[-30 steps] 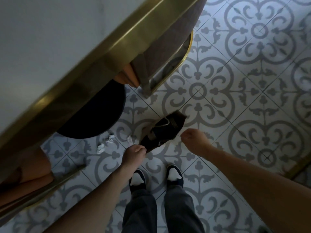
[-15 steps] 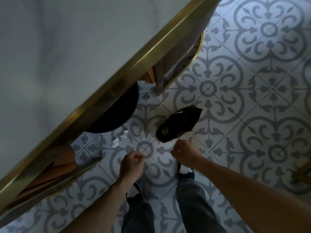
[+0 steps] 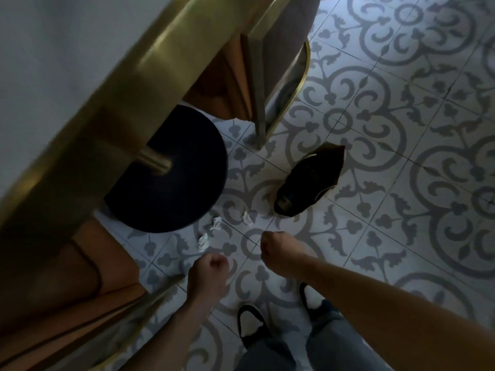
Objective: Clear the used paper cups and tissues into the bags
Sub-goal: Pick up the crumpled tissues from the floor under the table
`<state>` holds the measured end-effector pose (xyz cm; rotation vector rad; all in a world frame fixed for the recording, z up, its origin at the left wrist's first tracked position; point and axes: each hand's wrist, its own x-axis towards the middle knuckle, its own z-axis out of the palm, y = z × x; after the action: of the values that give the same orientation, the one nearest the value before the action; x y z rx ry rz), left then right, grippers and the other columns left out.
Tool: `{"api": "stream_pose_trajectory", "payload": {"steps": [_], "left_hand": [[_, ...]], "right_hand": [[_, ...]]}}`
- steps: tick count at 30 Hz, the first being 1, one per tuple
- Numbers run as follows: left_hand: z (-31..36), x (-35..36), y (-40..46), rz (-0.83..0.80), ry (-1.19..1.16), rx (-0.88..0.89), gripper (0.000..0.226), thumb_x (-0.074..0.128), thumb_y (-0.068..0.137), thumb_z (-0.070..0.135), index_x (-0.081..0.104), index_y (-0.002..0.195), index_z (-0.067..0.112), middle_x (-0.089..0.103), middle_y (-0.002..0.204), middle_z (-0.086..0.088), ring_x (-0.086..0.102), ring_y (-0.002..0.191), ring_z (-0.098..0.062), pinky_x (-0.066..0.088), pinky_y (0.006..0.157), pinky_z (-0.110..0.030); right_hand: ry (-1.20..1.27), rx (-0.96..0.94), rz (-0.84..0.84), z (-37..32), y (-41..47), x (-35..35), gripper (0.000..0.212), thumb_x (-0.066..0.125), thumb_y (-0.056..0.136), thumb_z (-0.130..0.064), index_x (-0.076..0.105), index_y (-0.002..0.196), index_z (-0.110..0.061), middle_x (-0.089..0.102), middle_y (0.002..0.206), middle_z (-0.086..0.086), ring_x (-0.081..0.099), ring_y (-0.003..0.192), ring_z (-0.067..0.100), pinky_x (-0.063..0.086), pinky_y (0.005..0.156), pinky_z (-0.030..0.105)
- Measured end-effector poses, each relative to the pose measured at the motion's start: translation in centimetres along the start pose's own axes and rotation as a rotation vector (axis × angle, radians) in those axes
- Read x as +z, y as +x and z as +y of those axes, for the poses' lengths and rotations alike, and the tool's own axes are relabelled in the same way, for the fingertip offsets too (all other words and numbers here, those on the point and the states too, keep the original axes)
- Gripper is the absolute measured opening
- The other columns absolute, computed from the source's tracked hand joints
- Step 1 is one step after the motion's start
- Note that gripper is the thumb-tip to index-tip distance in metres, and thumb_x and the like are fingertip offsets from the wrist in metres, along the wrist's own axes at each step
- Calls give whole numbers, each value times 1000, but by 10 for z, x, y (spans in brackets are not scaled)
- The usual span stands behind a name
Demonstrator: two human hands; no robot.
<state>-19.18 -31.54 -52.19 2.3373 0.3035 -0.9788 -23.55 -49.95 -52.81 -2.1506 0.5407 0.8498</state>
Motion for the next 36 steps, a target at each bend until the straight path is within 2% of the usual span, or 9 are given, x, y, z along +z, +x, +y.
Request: {"api": "stream_pose_trajectory", "payload": {"steps": [5,8,13,16,21,23,27,31,36], "left_hand": [[-38,20,68,103,42,62,18,60,88,18,63,73,27,67,77,6,62,75,-14,48,66,-27],[-67,34,114,176,80,70,16,62,86,20,63,72,28,66,75,7,60,74,-16,43,63,-27],[-100,53,185,262,82,154,20,63,88,19,60,70,26,62,69,8,57,66,-11,39,55,-25],[-114,59,218,339,95,200,30,63,87,17,53,61,26,56,60,12,54,61,-11,36,53,-25],[-145,63,260,505,247,343,47,54,90,11,30,53,26,33,51,9,42,58,-23,28,58,-29],[-161,62,267,516,223,314,47,56,86,7,30,51,25,34,50,10,43,58,-24,29,57,-29],[-185,56,267,369,257,249,5,67,79,15,63,81,12,65,81,-3,60,78,-25,49,69,-33],[-197,55,262,327,367,255,22,67,81,19,64,102,12,63,107,-9,61,99,-30,50,82,-37],[-202,66,265,305,365,295,26,65,83,21,61,108,19,57,114,-3,61,102,-26,51,87,-38]], "right_hand": [[-162,-141,31,16,75,47,7,44,93,-19,50,90,-19,59,90,6,51,68,19,31,49,26],[-302,-231,43,29,129,74,13,44,93,-19,53,100,-12,59,93,11,59,83,28,38,60,32],[-498,-363,27,43,204,104,32,51,92,-13,47,123,-9,56,117,14,58,98,28,48,76,35],[-682,-447,77,46,231,117,45,56,89,-8,40,131,-8,49,125,15,57,100,29,40,68,34],[-748,-575,169,57,269,126,52,58,89,-8,36,136,-9,44,132,16,51,111,29,45,82,35],[-752,-604,178,60,279,125,50,58,90,-12,36,136,-10,45,131,16,53,109,28,46,85,35],[-826,-615,176,66,283,118,51,55,93,-22,34,139,-13,45,135,14,57,110,29,49,85,36],[-934,-615,68,72,278,123,49,55,94,-25,35,137,-14,42,137,13,58,111,29,51,91,39],[-1001,-646,42,78,284,133,50,54,94,-22,35,139,-13,42,139,15,55,116,30,49,94,40]]}}
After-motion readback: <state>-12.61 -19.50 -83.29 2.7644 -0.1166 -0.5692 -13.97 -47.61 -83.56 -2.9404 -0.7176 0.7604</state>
